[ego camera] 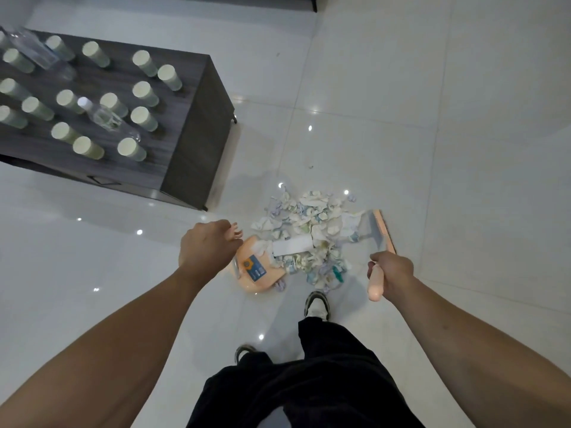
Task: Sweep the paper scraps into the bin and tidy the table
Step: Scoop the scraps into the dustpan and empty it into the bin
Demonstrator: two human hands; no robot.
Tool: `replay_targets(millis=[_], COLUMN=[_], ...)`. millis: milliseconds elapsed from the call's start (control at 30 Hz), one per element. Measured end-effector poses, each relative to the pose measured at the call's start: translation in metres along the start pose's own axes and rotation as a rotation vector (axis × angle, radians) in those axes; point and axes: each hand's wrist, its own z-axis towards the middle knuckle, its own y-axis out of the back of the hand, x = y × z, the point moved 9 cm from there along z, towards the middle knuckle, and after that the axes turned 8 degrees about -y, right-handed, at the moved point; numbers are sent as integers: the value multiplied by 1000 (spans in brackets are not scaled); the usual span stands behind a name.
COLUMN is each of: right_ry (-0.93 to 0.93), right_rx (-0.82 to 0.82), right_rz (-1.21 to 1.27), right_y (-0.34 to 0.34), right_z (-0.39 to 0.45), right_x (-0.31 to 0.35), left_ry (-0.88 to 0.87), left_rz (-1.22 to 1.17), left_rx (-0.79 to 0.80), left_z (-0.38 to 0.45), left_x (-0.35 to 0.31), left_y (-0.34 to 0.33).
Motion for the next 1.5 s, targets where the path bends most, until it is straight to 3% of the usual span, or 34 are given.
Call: replay_targets(millis=[367, 500, 633, 867, 1067, 1500], right_ry=[-54, -125, -57, -47, -17, 24], right_rx=[28, 34, 26, 111, 111, 84], right_rz=[-120, -436, -822, -1179, -1307, -1252], right_y=[-20, -26, -39, -72, -96, -93], right_z=[50, 64, 57, 32, 3, -63], right_x=[16, -12, -46, -107, -174, -230], left_ry=[22, 51, 55, 43, 35, -20], left_rz=[-25, -69, -91, -111, -129, -228], left_rx=[10, 15, -4, -24, -43, -50], left_z=[0, 0, -4, -18, -36, -66], left_x=[-4, 0, 11, 40, 69, 122], left_y=[-23, -29, -33, -41, -44, -43])
